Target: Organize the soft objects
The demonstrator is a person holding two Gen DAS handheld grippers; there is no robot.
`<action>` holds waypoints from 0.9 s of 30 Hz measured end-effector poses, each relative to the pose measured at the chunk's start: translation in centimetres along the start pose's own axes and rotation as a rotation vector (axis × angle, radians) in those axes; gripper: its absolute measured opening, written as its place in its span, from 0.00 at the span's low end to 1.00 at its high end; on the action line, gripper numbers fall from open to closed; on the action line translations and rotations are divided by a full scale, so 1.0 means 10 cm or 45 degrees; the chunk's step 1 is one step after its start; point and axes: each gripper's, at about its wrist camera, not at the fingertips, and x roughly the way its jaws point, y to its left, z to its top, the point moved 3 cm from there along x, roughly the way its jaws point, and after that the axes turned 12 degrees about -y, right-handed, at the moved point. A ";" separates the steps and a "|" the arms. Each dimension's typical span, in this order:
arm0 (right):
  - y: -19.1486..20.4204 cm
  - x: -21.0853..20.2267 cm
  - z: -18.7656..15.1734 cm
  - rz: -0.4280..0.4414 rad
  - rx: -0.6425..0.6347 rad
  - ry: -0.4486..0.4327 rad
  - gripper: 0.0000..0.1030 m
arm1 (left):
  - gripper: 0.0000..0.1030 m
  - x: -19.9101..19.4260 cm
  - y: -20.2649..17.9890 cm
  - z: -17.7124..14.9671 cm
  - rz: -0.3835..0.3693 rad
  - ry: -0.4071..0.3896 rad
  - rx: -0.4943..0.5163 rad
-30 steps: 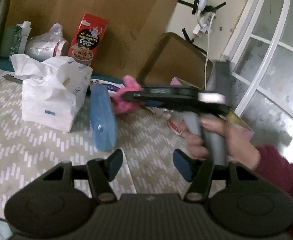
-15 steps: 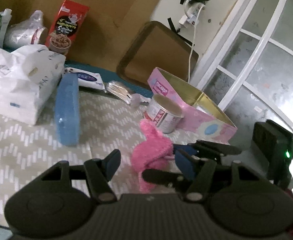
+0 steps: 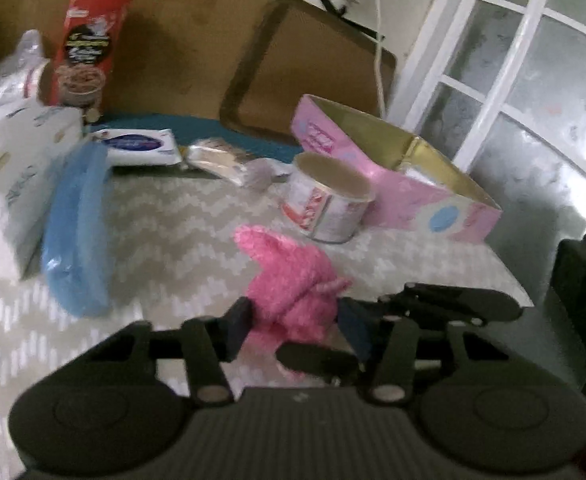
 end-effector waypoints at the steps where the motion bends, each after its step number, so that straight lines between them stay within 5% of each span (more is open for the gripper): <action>1: -0.05 -0.07 0.03 -0.005 0.020 -0.035 0.44 | 0.45 0.01 -0.03 0.02 -0.007 0.010 0.016; 9: -0.50 -0.59 0.44 -0.328 -0.137 -0.358 0.45 | 0.46 0.22 -0.68 0.58 -0.208 -0.118 0.164; 11: -0.74 -0.66 0.55 -0.421 -0.106 -0.405 0.47 | 0.55 0.39 -0.91 0.74 -0.245 -0.154 0.217; 12: -0.90 -0.65 0.62 -0.497 -0.100 -0.437 0.54 | 0.68 0.49 -1.02 0.83 -0.253 -0.171 0.227; 14: -1.22 -0.50 0.69 -0.661 -0.130 -0.422 0.79 | 0.70 0.70 -1.19 0.96 -0.240 -0.192 0.228; 17: -1.60 -0.42 0.65 -0.782 -0.045 -0.359 0.80 | 0.70 0.84 -1.25 1.03 -0.139 -0.251 0.233; 20: -1.66 -0.63 0.54 -0.739 0.101 -0.447 0.79 | 0.70 0.67 -1.07 0.92 -0.157 -0.239 0.147; 23: -1.54 -0.75 0.44 -0.702 0.139 -0.496 0.65 | 0.70 0.41 -0.82 0.70 -0.084 -0.238 0.164; 27: -1.19 -0.67 0.55 -0.476 0.147 -0.491 0.23 | 0.69 0.19 -0.35 0.43 0.033 -0.146 0.074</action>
